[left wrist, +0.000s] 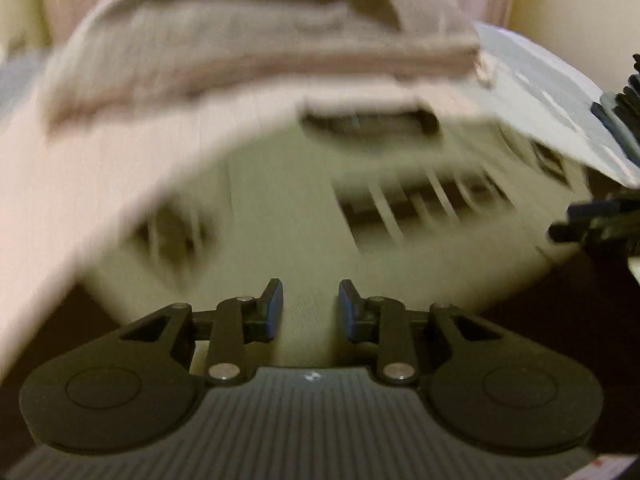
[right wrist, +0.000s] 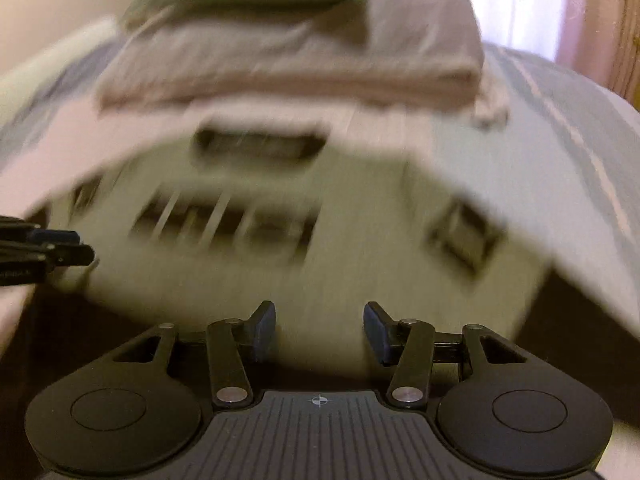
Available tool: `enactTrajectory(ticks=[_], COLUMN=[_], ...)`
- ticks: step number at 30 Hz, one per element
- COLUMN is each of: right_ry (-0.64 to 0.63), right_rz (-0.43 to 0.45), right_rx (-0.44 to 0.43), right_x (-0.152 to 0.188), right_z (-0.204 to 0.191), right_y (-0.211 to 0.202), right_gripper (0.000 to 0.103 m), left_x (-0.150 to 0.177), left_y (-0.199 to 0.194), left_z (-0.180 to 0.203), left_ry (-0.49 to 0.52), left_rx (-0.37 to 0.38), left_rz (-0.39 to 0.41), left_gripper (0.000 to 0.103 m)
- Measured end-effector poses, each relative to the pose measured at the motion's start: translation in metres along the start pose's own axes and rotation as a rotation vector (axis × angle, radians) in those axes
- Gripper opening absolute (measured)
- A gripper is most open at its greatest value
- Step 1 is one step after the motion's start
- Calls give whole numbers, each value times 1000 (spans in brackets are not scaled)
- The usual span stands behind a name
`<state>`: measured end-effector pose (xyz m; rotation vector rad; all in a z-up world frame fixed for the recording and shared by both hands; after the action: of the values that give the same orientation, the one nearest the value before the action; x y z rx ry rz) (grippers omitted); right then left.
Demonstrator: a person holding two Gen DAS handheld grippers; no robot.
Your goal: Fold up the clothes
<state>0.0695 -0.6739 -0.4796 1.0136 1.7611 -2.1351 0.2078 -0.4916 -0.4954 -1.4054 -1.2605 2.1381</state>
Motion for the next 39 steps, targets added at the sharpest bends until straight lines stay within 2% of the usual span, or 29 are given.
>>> enactTrajectory(ticks=[1,3,6,8,10,13,15,16,17,18,20,23,27,31,33,35,39], right_ry=[-25,-71,-184,-184,-118,31,105,155,198,231,262,270,328,329,281,228,201], right_rz=[-39,-68,-101,-172,-276,-449,-554,-618,-660,-660,-587,-456,-294,-185,-162,-154,-171], right_rx=[19,35,86,86,65,27,41,36,42,56,71,60,-40,-116,-113,-107,-121], right_x=[22,61,108,136,162,201,219,228,233,231,209,155,82,37,26,30,55], right_z=[-13,-35,-58,-66,-67,-69,-69,-70,-70,-69,-66,-61,-63,-72,-73,-81,-77], right_y=[-11,-36,-78,-102,-118,-140,-155,-163,-170,-179,-200,-231,-274,-313,-328,-343,-364], right_gripper=[46,46,46,47,47,48,48,48,48,48,48,48,48,49,49,50,50], left_x=[27,74,131,158,180,207,218,222,225,225,211,167,105,67,62,65,76], left_y=[-13,-47,-94,-118,-143,-170,-187,-194,-200,-207,-227,-263,-311,-352,-366,-378,-396], left_z=[4,11,15,13,11,3,3,3,3,2,1,4,18,40,50,64,96], left_ry=[-21,-15,-39,-64,-65,-120,-125,-116,-109,-106,-82,-104,-153,-156,-166,-175,-179], left_rx=[-1,-43,-84,-94,-103,-95,-83,-88,-98,-110,-150,-170,-164,-192,-210,-221,-236], left_rz=[-34,-36,-74,-105,-147,-245,-306,-351,-402,-453,-458,-392,-269,-166,-152,-152,-155], left_gripper=[25,26,26,27,30,37,39,45,46,45,44,47,66,72,73,73,73])
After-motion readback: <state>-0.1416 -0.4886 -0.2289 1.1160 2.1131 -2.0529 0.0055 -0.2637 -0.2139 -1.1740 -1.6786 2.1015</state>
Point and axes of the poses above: each gripper's, at about its wrist camera, not at the fingertips, and y roughly the way its jaws point, z to its right, x to its underside, the point moved 9 cm from there along y, roughly the way its jaws point, and after that the axes turned 9 degrees about -y, right-handed, at the moved point
